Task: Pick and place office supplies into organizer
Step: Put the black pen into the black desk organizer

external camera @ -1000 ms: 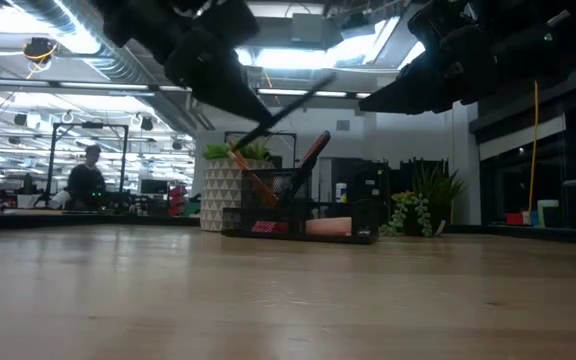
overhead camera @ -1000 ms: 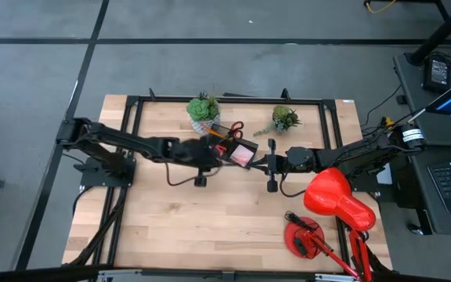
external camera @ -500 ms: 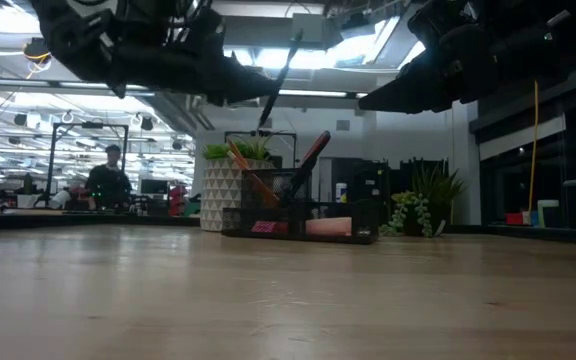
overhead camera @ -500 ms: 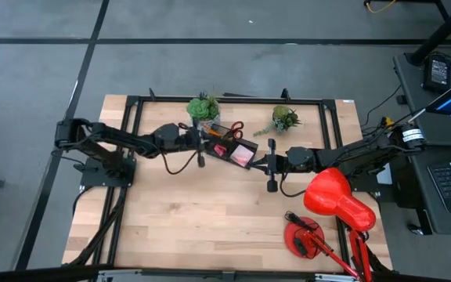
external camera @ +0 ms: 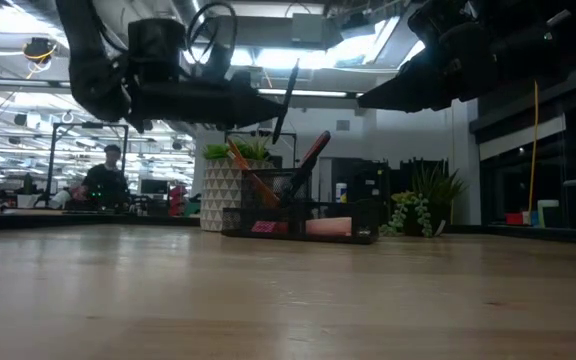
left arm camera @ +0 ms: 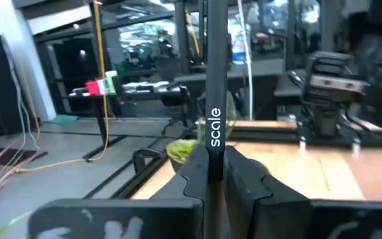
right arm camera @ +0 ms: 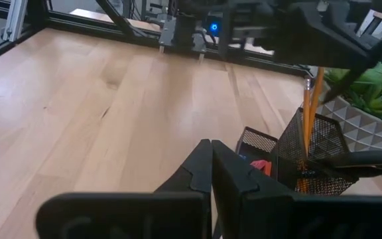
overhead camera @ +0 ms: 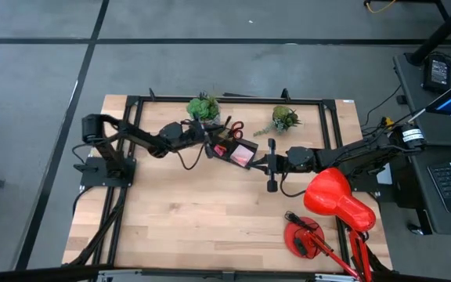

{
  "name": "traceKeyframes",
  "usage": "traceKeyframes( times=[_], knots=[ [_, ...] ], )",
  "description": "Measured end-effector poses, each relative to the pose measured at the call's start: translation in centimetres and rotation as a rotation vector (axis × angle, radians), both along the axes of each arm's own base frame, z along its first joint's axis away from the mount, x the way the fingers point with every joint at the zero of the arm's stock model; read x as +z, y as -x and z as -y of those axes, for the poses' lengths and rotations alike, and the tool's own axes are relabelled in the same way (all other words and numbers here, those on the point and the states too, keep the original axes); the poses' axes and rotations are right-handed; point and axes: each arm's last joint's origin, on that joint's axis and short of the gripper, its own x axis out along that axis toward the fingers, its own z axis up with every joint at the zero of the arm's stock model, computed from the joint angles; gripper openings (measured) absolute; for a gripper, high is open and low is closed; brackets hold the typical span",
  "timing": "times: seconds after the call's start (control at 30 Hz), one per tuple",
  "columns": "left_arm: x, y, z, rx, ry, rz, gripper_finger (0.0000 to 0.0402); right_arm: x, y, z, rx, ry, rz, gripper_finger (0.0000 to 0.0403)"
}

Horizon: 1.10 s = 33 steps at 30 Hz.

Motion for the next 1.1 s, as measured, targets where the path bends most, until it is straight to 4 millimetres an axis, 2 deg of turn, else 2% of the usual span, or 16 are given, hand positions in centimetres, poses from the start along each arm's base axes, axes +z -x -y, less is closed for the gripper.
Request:
traceKeyframes(
  times=[0.13, 0.4, 1.1],
  knots=[
    [-0.9, -0.2, -0.6, 0.014, 0.03, 0.05, 0.002, 0.0, 0.0, 0.0, 0.001, 0.0, -0.001, 0.001],
    [-2.6, -0.4, -1.0, 0.09, 0.058, 0.02, 0.002, 0.0, 0.0, 0.0, 0.001, 0.0, -0.004, 0.001],
    [-3.1, -0.5, -1.0, 0.124, 0.094, 0.002, 0.0021, -0.1, 0.0, 0.0, 0.0, 0.0, -0.005, 0.001]
  ],
)
